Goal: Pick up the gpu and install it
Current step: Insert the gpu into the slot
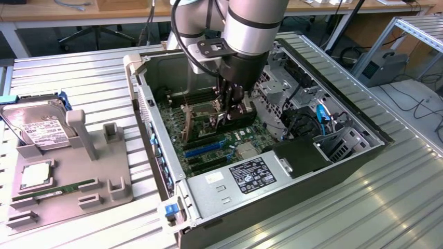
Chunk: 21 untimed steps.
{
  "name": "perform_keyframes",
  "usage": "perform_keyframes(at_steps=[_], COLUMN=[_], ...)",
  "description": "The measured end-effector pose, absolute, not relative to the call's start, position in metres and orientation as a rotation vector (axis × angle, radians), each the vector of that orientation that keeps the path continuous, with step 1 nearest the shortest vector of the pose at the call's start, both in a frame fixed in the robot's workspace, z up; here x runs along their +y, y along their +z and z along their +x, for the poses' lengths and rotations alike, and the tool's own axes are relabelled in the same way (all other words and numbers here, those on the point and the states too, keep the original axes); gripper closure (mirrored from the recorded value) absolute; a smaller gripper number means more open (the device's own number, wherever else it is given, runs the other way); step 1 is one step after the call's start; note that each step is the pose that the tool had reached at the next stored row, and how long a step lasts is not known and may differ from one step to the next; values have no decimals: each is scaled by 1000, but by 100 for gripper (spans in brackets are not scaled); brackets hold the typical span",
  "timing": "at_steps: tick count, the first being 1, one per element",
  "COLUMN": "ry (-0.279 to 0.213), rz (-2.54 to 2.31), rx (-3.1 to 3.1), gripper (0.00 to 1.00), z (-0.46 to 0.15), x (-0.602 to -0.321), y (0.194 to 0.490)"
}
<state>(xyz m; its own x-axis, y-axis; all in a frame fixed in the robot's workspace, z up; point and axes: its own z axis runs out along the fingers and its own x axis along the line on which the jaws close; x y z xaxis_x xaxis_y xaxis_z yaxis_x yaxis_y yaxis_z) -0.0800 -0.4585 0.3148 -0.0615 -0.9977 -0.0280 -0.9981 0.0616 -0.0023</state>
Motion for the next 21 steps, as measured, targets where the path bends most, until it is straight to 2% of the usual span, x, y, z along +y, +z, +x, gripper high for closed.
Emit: perform_keyframes(at_steps=[21], ry=[27], rz=[-2137], rx=[2273], gripper=[73], z=[-85], x=[-461], y=[312])
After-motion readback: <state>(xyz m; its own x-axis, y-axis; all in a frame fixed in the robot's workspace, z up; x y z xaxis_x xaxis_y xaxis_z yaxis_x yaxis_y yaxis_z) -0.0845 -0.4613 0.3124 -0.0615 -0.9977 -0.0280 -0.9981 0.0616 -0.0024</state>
